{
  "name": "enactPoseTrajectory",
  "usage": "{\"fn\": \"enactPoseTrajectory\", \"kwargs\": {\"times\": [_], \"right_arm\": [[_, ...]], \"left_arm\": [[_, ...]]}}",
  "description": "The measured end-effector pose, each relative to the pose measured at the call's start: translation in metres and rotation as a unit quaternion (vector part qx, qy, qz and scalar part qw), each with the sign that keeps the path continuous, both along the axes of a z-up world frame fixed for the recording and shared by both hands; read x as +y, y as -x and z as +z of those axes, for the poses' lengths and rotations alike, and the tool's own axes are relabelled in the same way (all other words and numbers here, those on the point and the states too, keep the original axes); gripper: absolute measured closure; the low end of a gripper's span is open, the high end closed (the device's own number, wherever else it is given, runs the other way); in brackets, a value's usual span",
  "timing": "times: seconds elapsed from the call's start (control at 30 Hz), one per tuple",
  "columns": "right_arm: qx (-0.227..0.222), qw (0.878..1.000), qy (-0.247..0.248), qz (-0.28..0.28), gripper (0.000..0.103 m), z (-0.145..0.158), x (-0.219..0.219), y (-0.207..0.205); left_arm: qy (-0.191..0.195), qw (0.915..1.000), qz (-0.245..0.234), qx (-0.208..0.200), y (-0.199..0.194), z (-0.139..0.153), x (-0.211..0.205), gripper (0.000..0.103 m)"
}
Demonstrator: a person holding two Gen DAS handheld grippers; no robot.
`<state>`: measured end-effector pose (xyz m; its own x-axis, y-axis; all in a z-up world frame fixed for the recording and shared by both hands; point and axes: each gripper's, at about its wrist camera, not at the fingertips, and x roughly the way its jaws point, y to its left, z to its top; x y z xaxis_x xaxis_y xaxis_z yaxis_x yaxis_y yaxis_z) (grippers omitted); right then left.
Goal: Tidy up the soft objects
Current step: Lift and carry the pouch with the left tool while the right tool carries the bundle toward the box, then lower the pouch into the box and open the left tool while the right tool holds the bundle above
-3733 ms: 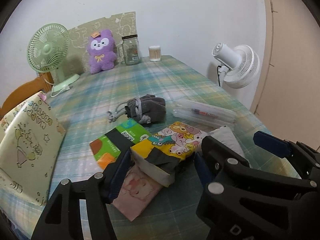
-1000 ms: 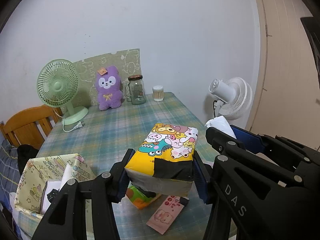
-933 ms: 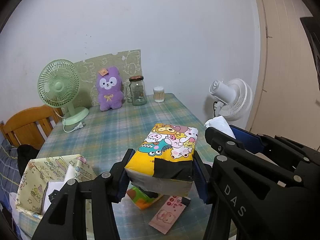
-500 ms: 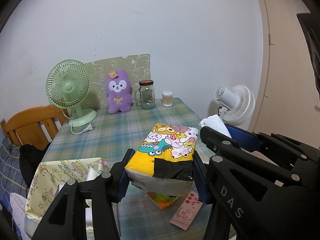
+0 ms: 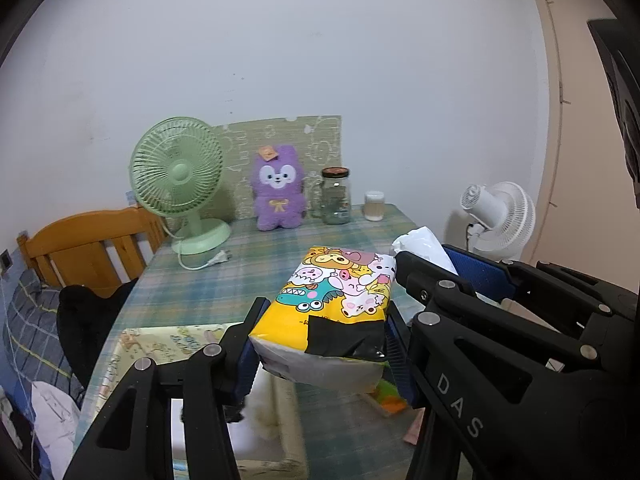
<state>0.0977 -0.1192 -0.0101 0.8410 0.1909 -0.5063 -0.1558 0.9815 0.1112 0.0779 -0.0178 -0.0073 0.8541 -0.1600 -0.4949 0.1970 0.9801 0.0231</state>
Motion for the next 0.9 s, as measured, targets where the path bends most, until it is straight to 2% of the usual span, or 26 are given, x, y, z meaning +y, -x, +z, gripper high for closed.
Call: {"fn": "enactPoseTrajectory", "kwargs": {"times": [0.6,0.9], "right_arm": [[0.026,0.996,0.005,0.085,0.075,-0.022,0.085,-0.021],[0.051,0.991,0.004,0.120,0.075,-0.043,0.123,-0.032]], "left_arm": [[-0.011,0.9977,0.062,0.026,-0.016,-0.028,0.080,0.046],[-0.020,0.9926,0.103,0.061,-0.028,-0.053,0.115,0.045]]}}
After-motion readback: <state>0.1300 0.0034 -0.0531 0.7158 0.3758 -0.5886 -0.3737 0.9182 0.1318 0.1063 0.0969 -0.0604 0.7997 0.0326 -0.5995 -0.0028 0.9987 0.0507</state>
